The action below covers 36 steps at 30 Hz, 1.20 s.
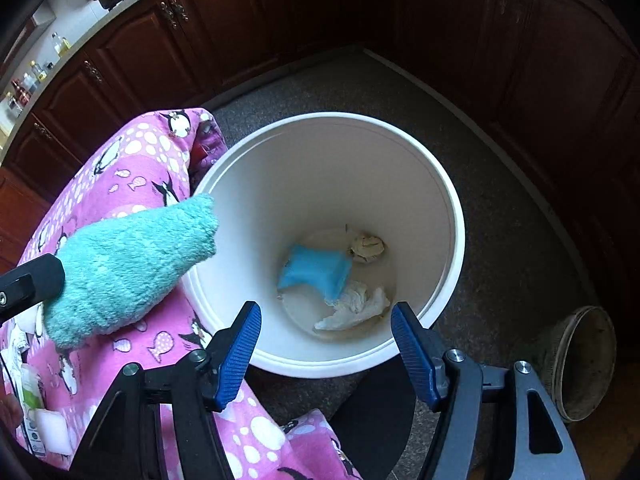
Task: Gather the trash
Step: 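Move both held items over the white bin and open both tools, then return both tools to the table and reach toward remaining trash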
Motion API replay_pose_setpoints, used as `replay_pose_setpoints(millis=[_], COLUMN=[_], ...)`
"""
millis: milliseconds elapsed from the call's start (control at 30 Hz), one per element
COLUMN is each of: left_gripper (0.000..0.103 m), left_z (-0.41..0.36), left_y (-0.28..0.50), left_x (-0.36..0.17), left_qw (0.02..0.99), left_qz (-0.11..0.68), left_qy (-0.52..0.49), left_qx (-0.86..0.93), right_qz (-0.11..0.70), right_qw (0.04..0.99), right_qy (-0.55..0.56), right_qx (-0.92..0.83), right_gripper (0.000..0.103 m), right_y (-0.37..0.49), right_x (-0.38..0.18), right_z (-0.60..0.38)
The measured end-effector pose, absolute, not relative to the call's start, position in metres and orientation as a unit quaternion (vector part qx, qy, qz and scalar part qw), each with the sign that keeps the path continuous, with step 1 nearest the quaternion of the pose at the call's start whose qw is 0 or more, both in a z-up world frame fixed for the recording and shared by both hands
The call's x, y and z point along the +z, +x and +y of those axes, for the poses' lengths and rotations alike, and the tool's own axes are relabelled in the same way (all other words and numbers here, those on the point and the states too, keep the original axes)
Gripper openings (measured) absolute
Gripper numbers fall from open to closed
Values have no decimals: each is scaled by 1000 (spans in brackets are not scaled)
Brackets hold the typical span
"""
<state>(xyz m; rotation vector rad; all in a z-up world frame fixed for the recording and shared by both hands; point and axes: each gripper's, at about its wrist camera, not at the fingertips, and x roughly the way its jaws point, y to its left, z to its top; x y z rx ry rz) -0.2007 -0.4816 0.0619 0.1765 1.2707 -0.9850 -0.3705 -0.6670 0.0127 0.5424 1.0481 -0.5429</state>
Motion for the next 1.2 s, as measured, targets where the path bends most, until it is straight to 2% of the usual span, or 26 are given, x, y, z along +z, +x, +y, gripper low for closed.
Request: replay_pose_setpoints(millis=[700, 1200], left_gripper=[58, 58], left_z=[-428, -326], left_y=[-205, -195], left_x=[105, 142], left_qw=[741, 793], left_qz=[519, 484], left_qy=[90, 87], left_qx=[-416, -361], right_qz=[470, 439], right_qw=[820, 861], right_qy=[216, 188], right_qx=[-244, -176], right_gripper=[65, 68], right_y=[-373, -343], right_x=[58, 98], right_z=[-635, -551])
